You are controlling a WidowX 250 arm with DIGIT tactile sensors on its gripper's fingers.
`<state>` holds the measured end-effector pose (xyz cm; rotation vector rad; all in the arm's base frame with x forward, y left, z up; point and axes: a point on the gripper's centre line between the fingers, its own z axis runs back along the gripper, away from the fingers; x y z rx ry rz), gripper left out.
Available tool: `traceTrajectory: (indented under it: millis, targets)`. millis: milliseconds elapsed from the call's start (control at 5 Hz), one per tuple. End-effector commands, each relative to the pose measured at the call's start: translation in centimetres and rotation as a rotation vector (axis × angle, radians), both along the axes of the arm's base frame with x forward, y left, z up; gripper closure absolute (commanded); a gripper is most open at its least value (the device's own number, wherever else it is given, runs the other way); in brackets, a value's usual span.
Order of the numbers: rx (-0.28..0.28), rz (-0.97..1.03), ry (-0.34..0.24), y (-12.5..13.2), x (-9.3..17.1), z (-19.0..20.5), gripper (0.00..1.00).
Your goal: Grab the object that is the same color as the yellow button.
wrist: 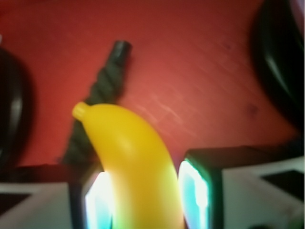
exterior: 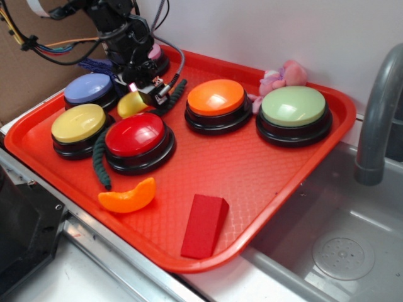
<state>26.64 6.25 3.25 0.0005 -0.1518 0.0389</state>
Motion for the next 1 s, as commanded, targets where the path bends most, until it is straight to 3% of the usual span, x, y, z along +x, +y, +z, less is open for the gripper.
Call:
traceTrajectory:
  millis: [0,400,800]
  targets:
    - [-0.032,0.049,-0.086,-1.8,0.8,8.4,1.0]
    - [0.056,0.099,-0.064,-6.2,-2.3,12.0,1.0]
    - [0.07,0.157,-0.002,-8.3,-5.1,12.5,1.0]
